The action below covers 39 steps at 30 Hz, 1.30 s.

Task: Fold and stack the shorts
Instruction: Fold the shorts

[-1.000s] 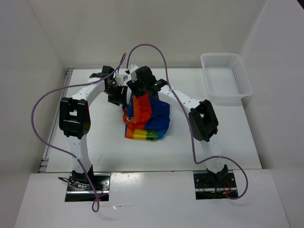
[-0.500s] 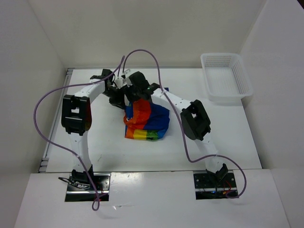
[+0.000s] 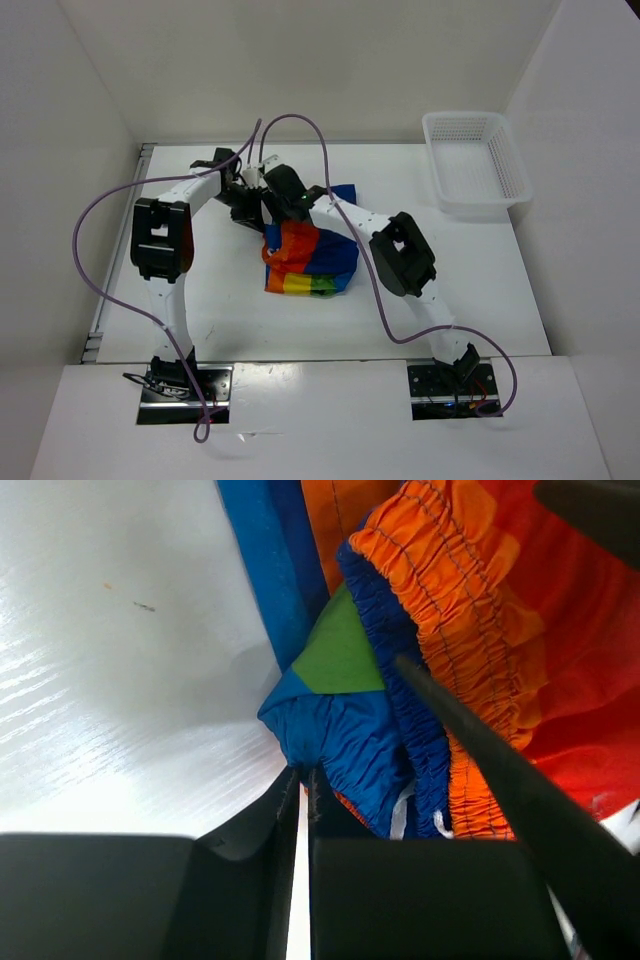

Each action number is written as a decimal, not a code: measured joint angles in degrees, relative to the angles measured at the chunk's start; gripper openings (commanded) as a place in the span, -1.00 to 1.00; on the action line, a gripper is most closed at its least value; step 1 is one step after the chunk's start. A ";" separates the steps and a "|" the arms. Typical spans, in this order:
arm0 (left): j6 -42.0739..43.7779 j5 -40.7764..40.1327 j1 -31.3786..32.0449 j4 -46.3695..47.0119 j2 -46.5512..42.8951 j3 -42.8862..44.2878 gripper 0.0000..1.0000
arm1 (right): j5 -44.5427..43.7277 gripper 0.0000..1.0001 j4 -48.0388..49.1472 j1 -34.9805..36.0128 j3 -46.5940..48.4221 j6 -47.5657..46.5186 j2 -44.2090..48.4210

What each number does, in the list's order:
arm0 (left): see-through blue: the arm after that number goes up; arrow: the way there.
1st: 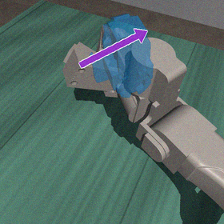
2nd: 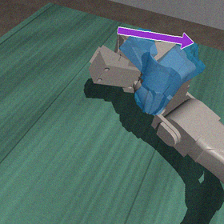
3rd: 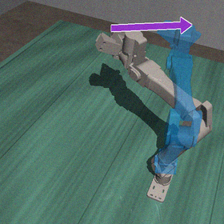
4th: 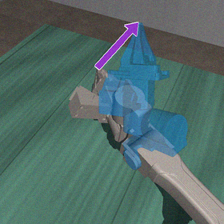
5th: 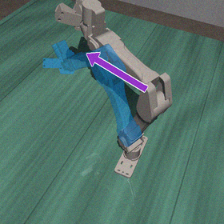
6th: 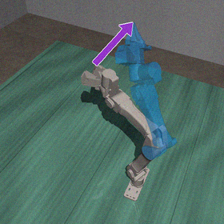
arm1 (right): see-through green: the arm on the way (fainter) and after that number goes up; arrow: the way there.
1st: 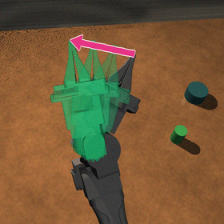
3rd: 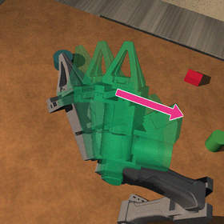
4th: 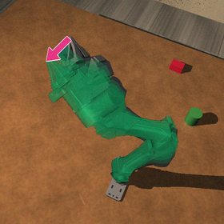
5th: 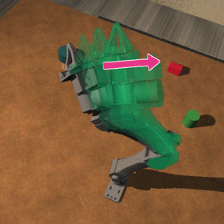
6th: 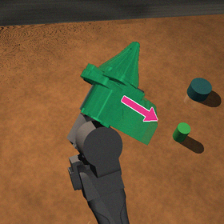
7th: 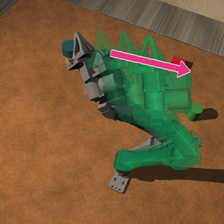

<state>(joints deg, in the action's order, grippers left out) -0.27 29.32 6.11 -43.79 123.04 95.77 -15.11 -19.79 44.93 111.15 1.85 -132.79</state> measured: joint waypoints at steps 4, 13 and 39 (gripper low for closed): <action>-0.02 1.68 -0.50 0.00 0.00 0.00 -0.84 | -2.27 0.20 0.61 0.11 -2.05 0.17 -0.04; -0.02 4.90 -1.11 -0.07 0.02 0.00 -0.84 | -6.69 -0.73 2.27 1.51 -2.93 -0.39 -2.49; 0.00 9.84 0.13 -4.15 3.26 18.88 -0.81 | 11.82 -0.99 3.74 -3.85 -15.21 -6.27 22.32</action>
<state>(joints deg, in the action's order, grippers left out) -0.27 39.16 6.24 -47.94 126.30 114.65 -3.29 -16.05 41.08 95.94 -4.43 -110.48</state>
